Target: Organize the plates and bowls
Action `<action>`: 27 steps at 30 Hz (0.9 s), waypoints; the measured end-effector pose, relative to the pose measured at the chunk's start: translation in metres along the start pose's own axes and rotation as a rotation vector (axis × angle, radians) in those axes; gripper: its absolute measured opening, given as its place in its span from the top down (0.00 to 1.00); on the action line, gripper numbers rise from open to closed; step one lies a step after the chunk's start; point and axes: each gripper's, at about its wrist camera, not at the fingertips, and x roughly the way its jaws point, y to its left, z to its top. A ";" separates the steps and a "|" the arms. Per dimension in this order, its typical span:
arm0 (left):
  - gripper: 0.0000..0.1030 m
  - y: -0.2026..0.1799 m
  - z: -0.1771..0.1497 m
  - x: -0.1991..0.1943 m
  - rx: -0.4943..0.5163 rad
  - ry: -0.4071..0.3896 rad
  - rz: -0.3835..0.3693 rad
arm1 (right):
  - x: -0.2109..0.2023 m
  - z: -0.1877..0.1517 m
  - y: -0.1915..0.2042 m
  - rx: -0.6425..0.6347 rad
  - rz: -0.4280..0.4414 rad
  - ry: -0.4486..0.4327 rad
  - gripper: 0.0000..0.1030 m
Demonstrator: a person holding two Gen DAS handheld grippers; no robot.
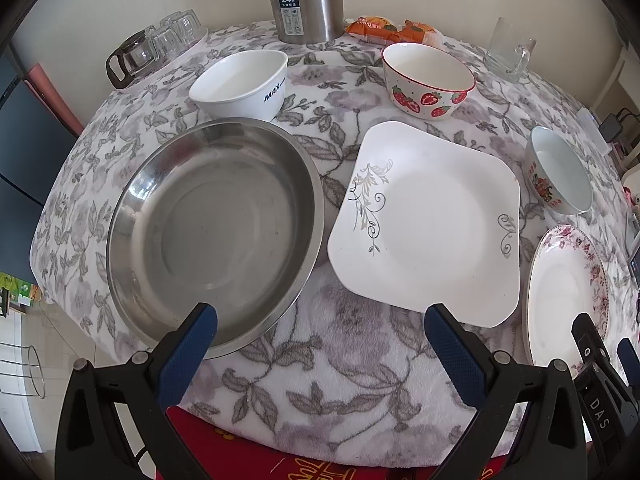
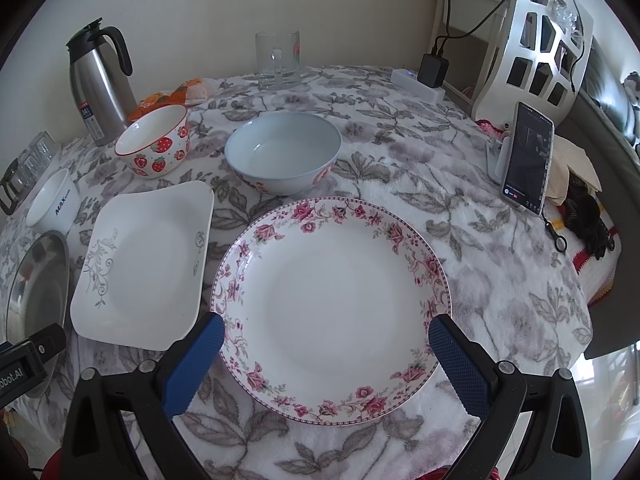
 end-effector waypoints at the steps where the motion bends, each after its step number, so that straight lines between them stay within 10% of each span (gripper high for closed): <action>1: 0.00 0.000 -0.001 0.000 0.000 0.001 0.000 | 0.000 0.000 0.000 0.000 0.000 0.000 0.00; 27: 0.00 0.019 0.005 0.003 -0.035 0.011 0.003 | -0.004 -0.001 0.020 -0.034 0.010 -0.001 0.00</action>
